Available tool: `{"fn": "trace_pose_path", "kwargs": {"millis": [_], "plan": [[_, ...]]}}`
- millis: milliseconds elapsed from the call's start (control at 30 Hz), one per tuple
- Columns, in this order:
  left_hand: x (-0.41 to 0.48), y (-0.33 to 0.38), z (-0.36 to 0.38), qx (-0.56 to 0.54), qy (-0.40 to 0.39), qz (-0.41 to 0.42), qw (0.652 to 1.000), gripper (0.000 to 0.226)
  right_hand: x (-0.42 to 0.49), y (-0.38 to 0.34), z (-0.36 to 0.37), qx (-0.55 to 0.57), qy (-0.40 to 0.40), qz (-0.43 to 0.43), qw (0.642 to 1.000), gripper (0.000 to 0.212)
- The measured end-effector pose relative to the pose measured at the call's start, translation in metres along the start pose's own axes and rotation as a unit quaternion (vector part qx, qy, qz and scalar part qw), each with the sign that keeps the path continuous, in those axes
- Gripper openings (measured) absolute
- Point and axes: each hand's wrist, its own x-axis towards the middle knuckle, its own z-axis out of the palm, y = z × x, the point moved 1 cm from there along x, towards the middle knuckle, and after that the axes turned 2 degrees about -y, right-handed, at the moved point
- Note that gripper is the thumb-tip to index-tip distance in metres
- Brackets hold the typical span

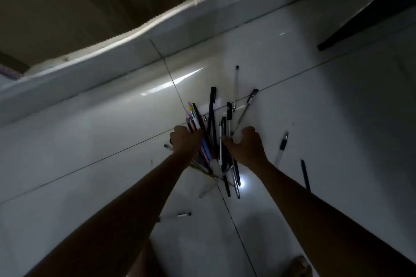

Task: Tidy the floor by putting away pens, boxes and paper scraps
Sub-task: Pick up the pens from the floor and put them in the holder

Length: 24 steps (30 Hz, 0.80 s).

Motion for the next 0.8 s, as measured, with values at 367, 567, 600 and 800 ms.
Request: {"fn": "trace_pose_path", "kwargs": {"millis": [367,567,600,800], "plan": [[-0.008,0.018,0.013,0.023,0.024,0.029,0.999,0.077,0.0,-0.013,0.019,-0.052,0.06,-0.011,0.997,0.082],[-0.012,0.02,0.016,0.075,0.013,0.053,0.996,0.071,0.0,-0.016,0.028,-0.036,0.068,-0.032,0.997,0.078],[-0.014,0.02,0.016,0.085,0.005,0.06,0.995,0.069,-0.001,-0.017,0.029,-0.028,0.071,-0.04,0.996,0.075],[-0.017,0.022,0.019,0.108,-0.004,0.09,0.99,0.062,-0.002,-0.019,0.037,-0.007,0.074,-0.042,0.996,0.055]]}}
